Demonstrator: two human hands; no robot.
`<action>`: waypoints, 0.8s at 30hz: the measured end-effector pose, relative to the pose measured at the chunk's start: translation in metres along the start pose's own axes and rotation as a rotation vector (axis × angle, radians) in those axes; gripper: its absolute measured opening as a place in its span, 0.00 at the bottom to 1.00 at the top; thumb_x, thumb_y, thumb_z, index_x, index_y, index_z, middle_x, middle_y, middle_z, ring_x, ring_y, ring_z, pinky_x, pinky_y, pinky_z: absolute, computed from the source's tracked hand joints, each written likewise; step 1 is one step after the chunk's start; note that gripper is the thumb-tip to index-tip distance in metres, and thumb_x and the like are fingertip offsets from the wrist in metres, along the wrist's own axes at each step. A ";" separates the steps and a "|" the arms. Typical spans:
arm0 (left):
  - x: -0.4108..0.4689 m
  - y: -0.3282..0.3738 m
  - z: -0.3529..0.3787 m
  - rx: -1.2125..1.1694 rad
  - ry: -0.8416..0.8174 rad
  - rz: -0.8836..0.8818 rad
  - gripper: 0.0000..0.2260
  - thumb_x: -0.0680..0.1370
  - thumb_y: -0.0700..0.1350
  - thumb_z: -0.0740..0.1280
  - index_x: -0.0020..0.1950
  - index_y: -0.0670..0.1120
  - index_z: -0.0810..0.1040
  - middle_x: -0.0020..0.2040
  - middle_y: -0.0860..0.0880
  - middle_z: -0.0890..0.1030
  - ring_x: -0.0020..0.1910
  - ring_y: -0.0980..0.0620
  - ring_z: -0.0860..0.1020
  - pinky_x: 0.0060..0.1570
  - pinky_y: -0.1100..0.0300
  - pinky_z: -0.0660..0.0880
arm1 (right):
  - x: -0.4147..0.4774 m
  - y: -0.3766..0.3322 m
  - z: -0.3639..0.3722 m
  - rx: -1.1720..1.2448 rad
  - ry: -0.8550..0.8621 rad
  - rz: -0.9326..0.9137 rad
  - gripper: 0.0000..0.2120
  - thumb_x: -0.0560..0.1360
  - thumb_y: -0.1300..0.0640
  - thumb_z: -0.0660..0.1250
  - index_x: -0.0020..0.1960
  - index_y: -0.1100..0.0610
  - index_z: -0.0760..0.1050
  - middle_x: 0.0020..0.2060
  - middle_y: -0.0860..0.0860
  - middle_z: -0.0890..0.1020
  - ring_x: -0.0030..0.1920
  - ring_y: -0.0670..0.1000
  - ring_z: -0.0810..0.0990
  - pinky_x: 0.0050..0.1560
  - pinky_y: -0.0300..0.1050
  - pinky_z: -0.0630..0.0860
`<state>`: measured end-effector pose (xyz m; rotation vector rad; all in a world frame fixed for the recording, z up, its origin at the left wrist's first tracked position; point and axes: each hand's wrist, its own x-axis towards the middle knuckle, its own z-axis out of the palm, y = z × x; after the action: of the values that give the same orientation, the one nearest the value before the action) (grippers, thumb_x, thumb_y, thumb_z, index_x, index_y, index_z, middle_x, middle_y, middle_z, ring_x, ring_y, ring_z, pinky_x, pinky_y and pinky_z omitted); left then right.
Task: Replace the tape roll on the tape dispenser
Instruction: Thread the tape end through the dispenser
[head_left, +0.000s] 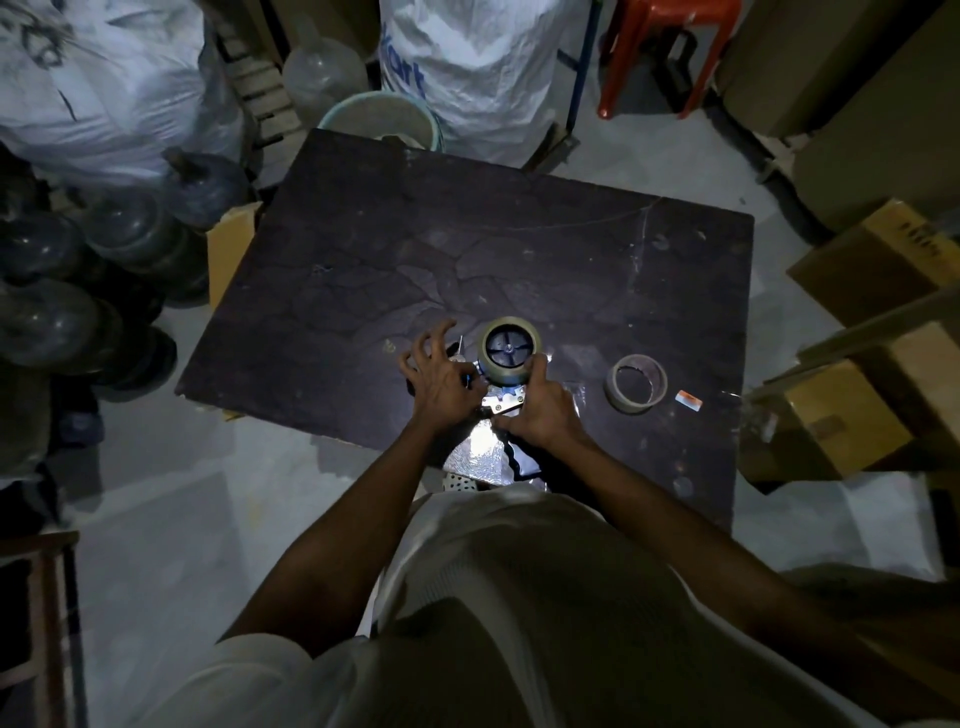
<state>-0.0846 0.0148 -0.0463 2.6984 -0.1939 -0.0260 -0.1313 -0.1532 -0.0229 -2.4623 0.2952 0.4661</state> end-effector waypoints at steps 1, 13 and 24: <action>-0.001 -0.001 0.000 0.000 0.008 0.009 0.04 0.67 0.52 0.73 0.36 0.53 0.84 0.77 0.49 0.63 0.73 0.42 0.55 0.66 0.36 0.55 | 0.000 0.000 0.000 0.001 -0.003 -0.003 0.47 0.65 0.47 0.81 0.73 0.57 0.57 0.50 0.60 0.83 0.48 0.63 0.83 0.42 0.50 0.78; -0.013 -0.014 -0.006 0.063 0.022 0.114 0.06 0.69 0.54 0.71 0.35 0.54 0.81 0.77 0.49 0.62 0.74 0.38 0.58 0.65 0.36 0.59 | 0.001 0.000 -0.001 -0.003 -0.012 0.011 0.41 0.63 0.45 0.82 0.63 0.52 0.58 0.49 0.57 0.83 0.47 0.62 0.83 0.42 0.51 0.79; -0.027 -0.017 -0.011 0.135 0.000 0.210 0.09 0.71 0.56 0.69 0.38 0.53 0.84 0.77 0.47 0.62 0.76 0.38 0.57 0.67 0.37 0.55 | -0.002 -0.001 -0.004 0.044 -0.008 0.012 0.39 0.64 0.50 0.83 0.64 0.54 0.61 0.49 0.55 0.83 0.45 0.57 0.81 0.40 0.45 0.73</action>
<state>-0.1088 0.0381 -0.0438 2.7966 -0.4940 0.0519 -0.1317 -0.1552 -0.0184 -2.4170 0.3133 0.4697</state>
